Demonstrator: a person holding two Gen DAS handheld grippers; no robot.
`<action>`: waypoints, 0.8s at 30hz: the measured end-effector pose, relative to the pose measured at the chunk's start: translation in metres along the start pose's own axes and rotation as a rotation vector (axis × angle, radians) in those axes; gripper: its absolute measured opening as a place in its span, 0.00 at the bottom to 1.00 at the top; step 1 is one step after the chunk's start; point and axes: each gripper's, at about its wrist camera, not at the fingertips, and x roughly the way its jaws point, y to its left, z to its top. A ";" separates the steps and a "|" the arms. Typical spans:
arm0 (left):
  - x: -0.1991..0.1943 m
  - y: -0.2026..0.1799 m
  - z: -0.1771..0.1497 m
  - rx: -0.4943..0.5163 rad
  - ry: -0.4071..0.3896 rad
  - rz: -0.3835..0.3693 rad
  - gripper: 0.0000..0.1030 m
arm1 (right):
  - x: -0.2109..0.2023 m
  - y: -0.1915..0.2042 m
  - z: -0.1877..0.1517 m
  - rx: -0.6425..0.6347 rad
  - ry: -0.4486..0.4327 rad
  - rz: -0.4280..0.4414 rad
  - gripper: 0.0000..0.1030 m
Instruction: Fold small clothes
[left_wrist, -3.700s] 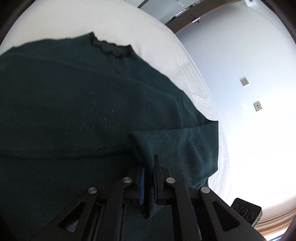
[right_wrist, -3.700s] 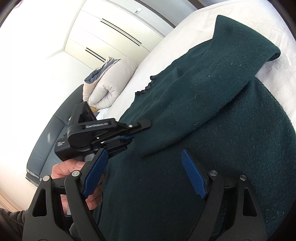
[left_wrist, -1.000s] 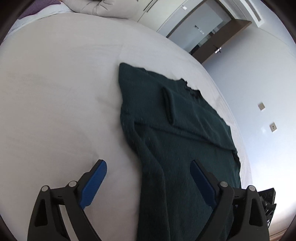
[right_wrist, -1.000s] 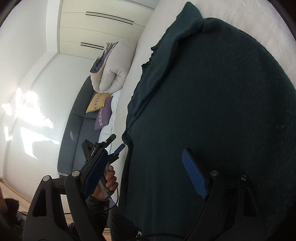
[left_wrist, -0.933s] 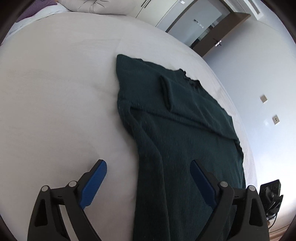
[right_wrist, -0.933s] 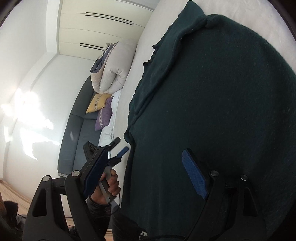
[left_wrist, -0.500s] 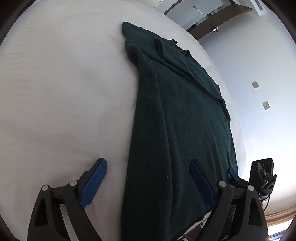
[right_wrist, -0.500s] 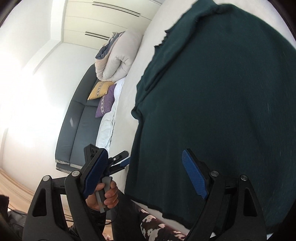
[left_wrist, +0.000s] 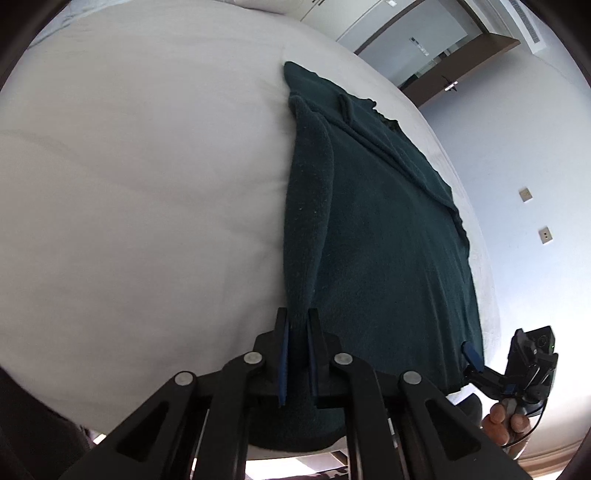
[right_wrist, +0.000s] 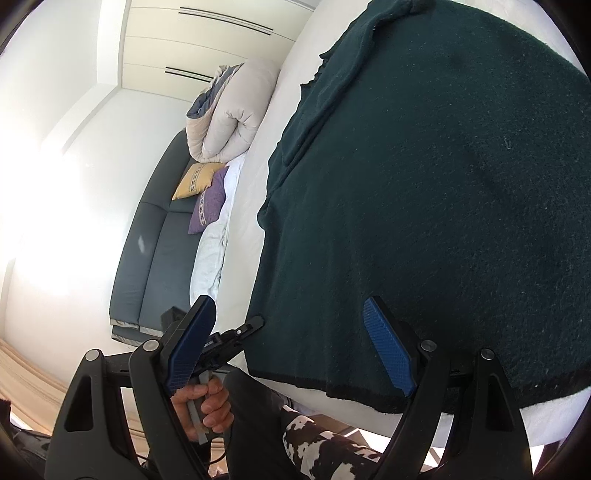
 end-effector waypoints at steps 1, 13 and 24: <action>-0.001 0.005 -0.005 -0.015 -0.006 0.015 0.09 | 0.001 0.001 0.000 -0.005 0.005 -0.003 0.80; -0.030 -0.030 -0.039 0.245 -0.197 0.155 0.04 | 0.043 0.011 0.001 -0.061 0.061 -0.064 0.80; -0.039 0.019 -0.023 0.049 -0.166 0.320 0.25 | 0.100 0.056 0.032 -0.175 0.125 -0.051 0.80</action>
